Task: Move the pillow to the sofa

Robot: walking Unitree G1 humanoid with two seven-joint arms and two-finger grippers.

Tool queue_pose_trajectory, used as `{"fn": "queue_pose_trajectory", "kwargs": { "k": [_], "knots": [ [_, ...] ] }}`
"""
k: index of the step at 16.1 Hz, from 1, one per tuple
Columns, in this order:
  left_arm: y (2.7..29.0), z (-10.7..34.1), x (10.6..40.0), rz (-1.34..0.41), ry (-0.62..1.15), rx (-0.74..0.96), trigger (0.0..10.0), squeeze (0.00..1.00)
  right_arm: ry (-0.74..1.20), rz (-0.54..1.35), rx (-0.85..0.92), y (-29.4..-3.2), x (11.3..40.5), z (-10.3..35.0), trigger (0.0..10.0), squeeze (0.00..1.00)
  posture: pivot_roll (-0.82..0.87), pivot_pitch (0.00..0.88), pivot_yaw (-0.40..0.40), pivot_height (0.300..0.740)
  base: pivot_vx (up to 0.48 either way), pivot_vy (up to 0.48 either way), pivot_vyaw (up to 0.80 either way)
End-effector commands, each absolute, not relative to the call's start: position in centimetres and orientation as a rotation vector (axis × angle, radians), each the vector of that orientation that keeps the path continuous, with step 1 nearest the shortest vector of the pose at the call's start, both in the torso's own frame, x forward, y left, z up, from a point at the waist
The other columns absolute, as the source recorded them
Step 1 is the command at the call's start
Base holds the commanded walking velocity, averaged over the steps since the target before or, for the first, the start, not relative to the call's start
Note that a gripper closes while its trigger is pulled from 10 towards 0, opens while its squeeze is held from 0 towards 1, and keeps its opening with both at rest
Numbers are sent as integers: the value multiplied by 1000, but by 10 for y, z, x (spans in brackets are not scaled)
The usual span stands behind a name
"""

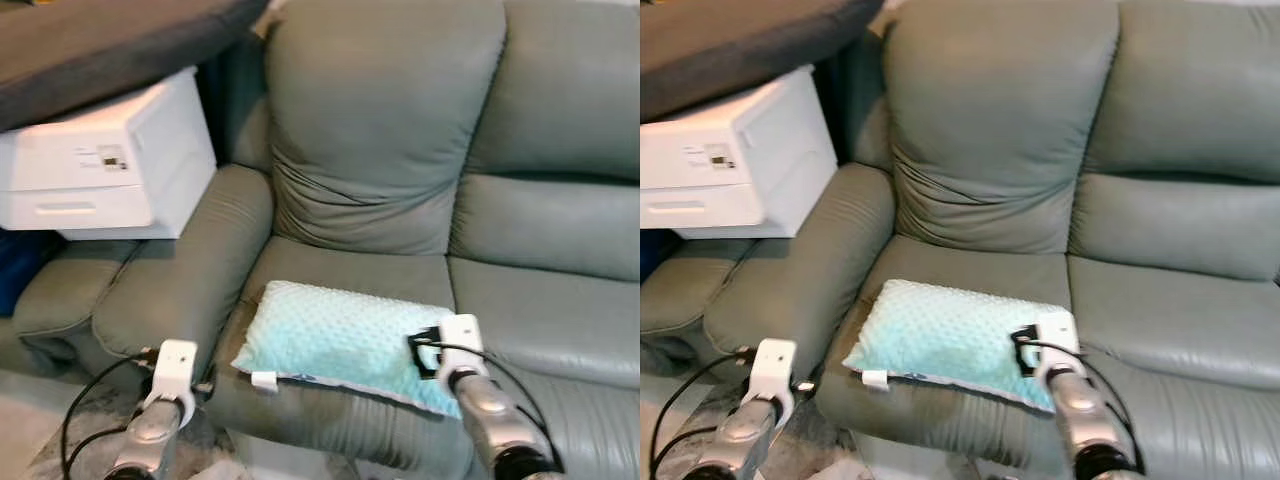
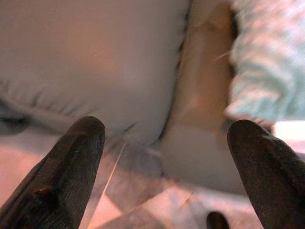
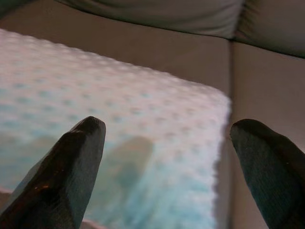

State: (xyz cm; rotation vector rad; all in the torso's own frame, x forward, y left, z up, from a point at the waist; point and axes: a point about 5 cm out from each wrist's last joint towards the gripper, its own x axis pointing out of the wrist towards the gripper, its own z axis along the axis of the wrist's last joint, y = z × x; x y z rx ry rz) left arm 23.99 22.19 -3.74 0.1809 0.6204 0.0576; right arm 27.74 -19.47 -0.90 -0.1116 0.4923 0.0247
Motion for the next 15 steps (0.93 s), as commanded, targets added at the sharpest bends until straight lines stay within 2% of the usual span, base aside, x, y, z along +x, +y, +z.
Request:
{"fn": "queue_pose_trajectory", "kwargs": {
  "k": [1, 3, 6, 7, 10, 15],
  "knots": [
    [227, -39, 238, 80, 650, 212, 10000, 0, 536, 8, -105, -193, 276, -14, 10000, 0, -36, 0, 47, 740, 0, 0, 0],
    [227, -45, 233, 98, 701, 214, 10000, 0, 600, -43, -99, -194, 271, -22, 10000, 0, -32, 0, 41, 740, 0, 0, 0],
    [220, -55, 223, 108, 796, 158, 10000, 0, 665, 15, -102, -181, 261, -34, 10000, 0, -31, 0, 32, 740, 0, 0, 0],
    [216, -57, 222, 100, 810, 129, 10000, 0, 675, -6, -95, -185, 259, -35, 10000, 0, -39, 0, 32, 740, 0, 0, 0],
    [216, -59, 220, 95, 827, 132, 10000, 0, 694, 13, -127, -192, 255, -38, 10000, 0, -43, 0, 29, 740, 0, 0, 800],
    [225, -70, 199, 133, 930, 133, 10000, 0, 730, 37, -153, -195, 245, -45, 10000, 0, -53, 0, 23, 740, 0, 0, 800]
  ]
}}
